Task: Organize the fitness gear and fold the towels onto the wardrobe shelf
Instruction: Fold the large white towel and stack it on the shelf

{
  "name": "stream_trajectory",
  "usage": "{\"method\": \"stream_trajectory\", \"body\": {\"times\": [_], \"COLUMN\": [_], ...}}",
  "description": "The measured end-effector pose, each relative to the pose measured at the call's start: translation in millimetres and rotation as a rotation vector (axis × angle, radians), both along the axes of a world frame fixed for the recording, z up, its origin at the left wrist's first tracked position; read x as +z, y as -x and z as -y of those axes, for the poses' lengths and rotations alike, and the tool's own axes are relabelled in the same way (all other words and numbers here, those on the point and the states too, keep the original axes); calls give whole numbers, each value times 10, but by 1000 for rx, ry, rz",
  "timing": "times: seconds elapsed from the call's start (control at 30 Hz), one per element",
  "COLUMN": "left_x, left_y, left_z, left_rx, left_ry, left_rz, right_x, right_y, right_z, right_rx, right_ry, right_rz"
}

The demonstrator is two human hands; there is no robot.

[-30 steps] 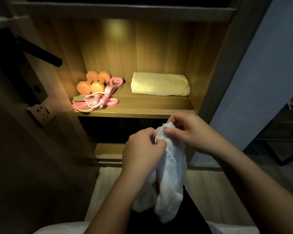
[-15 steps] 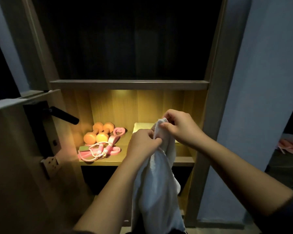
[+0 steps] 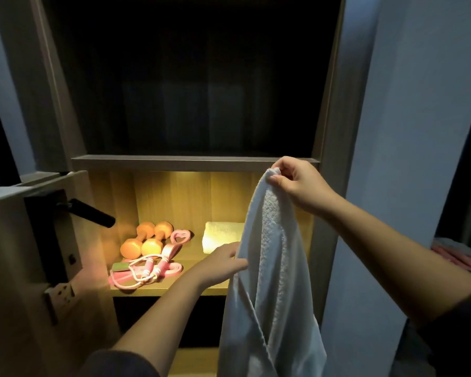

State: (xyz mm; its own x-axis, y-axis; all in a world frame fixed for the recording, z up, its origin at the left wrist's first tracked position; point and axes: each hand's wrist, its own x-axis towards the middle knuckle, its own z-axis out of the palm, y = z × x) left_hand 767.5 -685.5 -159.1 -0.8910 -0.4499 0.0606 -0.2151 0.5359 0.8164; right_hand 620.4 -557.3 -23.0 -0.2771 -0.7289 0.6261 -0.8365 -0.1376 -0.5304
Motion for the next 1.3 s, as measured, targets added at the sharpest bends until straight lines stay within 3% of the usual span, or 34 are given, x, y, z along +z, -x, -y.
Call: {"method": "stream_trajectory", "body": {"times": [0.27,0.63,0.8,1.3], "left_x": [-65,-276,-330,-34], "left_y": [402,673,634,602], "left_z": [-98,-200,-180,-326], "left_rx": [-30,17,34,-144], "left_ry": [-182,-320,-421,-309], "left_rz": [90,-35,-206,-293], "right_x": [-45,-110,-146,-63], "right_y": [159,418,494,671], "right_z": [-74,-205,-227,-319], "right_rx": [31,113,159,448], "right_ry": [-13,-47,-41,-182], "right_rz": [16,119,209,585]}}
